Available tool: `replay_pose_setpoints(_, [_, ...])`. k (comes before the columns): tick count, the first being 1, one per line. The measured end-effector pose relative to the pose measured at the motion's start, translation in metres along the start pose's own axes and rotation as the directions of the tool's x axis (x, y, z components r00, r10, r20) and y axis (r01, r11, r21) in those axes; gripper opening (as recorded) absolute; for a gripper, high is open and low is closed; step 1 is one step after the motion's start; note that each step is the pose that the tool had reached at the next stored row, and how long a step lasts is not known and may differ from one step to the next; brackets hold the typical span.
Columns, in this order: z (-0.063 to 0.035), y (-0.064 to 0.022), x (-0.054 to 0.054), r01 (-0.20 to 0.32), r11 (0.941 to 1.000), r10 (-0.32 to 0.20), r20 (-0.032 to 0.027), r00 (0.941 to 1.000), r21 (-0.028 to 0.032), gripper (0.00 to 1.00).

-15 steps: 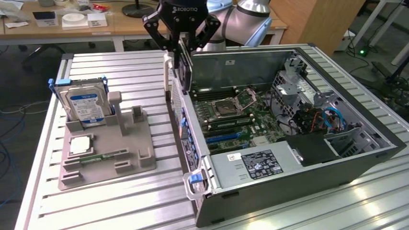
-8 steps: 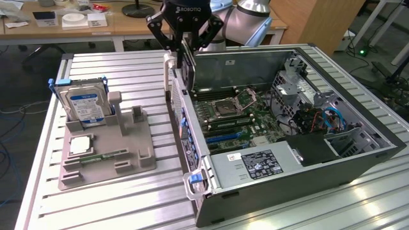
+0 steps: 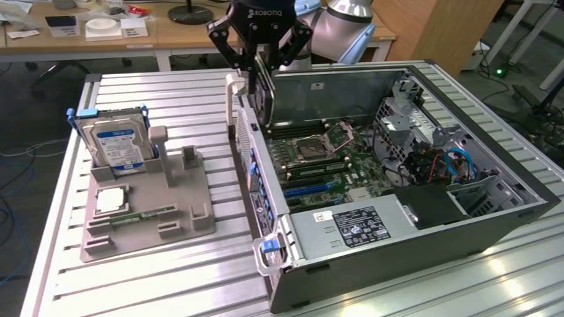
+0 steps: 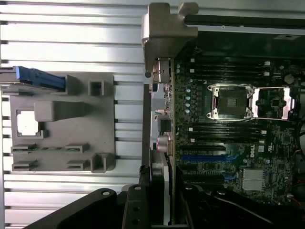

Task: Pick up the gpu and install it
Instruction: 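Pick up the gpu and move the gpu toward the slot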

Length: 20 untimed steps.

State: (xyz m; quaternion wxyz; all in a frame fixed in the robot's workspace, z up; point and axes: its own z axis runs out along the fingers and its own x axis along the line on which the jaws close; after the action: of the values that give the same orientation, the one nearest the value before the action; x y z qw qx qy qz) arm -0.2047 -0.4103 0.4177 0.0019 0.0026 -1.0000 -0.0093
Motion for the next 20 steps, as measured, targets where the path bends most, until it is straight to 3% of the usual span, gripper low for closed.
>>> replay_pose_setpoints(20, [-0.0001, -0.0001, -0.014, 0.0, 1.0, 0.0, 0.0, 1.0, 0.0016, 0.28])
